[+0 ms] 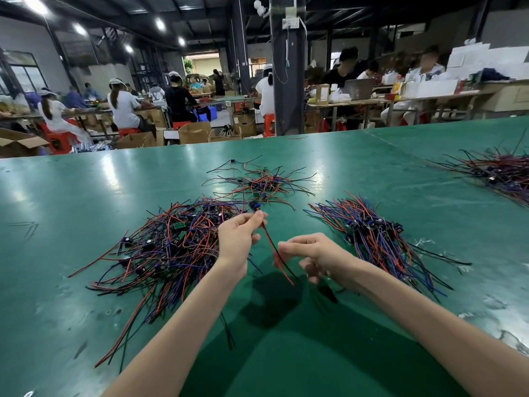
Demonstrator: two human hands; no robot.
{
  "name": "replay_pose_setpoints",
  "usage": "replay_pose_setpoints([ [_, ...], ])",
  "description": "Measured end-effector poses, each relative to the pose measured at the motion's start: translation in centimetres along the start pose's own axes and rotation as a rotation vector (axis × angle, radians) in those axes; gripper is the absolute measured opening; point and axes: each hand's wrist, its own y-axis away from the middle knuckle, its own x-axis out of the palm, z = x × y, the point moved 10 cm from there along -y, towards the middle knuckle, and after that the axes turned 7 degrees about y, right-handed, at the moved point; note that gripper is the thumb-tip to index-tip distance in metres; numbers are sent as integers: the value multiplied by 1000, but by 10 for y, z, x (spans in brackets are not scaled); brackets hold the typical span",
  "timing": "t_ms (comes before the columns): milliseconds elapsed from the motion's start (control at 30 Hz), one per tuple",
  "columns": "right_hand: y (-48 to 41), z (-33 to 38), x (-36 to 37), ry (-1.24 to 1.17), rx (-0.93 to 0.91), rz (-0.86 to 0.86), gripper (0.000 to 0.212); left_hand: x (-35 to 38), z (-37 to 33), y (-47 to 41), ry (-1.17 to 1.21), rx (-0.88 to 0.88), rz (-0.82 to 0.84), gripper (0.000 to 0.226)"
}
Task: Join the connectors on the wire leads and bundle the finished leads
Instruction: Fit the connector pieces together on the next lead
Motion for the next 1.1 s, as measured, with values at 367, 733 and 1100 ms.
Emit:
replay_pose_setpoints([
  [367, -6, -4, -14, -213, -60, -174, 13, 40, 16, 26, -54, -29, 220, 16],
  [733, -2, -1, 14, -80, -79, -59, 11, -19, -18, -10, 98, 2, -88, 12],
  [1100, -1, 1, 22, 36, -95, 31, 15, -20, -7, -10, 69, -12, -109, 12],
])
